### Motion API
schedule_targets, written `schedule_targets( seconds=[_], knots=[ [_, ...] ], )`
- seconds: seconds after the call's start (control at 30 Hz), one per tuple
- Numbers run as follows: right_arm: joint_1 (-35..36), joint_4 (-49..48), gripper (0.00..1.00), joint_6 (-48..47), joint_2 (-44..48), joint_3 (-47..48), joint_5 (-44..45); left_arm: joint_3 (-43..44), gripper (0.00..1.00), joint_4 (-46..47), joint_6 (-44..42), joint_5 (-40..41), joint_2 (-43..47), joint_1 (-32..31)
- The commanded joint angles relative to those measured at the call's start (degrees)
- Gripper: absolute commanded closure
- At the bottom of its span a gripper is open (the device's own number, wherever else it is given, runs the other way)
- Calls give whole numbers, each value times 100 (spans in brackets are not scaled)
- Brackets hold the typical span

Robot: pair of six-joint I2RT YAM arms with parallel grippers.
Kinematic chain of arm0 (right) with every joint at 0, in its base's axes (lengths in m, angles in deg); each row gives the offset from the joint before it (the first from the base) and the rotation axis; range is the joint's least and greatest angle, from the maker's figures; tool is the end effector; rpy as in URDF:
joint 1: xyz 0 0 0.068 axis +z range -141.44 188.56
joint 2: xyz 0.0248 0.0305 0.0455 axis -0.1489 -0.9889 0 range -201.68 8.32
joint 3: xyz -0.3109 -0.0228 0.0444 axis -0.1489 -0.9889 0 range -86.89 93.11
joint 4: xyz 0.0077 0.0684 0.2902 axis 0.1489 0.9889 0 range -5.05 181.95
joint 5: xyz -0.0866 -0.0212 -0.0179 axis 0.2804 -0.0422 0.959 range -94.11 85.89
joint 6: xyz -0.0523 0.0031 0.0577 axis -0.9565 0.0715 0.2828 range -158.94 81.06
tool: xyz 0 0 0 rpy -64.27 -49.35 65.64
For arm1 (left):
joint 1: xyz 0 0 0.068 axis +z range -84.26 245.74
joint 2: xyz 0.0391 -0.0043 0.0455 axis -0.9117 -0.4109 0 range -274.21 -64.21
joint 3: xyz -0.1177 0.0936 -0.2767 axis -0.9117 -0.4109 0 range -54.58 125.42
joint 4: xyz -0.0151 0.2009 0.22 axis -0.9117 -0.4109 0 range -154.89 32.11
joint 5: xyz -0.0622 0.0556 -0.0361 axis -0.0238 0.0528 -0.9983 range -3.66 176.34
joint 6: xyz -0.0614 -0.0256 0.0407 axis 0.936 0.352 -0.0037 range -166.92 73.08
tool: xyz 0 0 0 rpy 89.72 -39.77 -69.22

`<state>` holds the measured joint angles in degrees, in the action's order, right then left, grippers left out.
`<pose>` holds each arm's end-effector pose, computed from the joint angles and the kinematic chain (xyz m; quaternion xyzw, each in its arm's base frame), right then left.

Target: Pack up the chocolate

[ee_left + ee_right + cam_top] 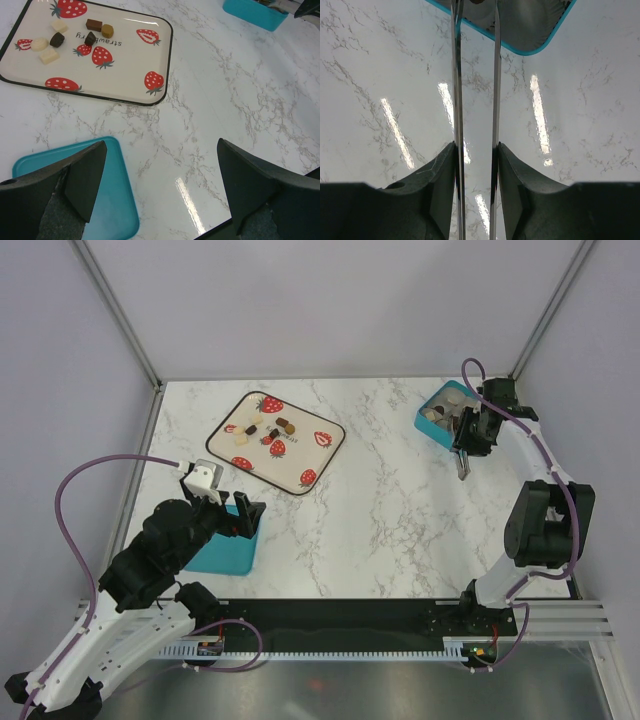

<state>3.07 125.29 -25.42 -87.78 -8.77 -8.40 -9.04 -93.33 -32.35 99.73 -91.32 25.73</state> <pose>0.4135 -0.0348 0.2690 0.1487 0.9498 0.0550 0.2696 0.1092 -0.0716 0.3596 0.1082 0.7941 -0.1875 0.5680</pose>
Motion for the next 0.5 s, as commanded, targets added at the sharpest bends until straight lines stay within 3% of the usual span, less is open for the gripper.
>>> schedule_targets(
  seconds=[0.0, 0.47],
  knots=[
    [-22, -166, 55, 63, -15, 53, -116, -36, 0, 231, -226, 41, 13, -24],
    [-22, -131, 53, 98, 73, 124, -133, -36, 0, 248, -235, 32, -57, -16]
  ],
)
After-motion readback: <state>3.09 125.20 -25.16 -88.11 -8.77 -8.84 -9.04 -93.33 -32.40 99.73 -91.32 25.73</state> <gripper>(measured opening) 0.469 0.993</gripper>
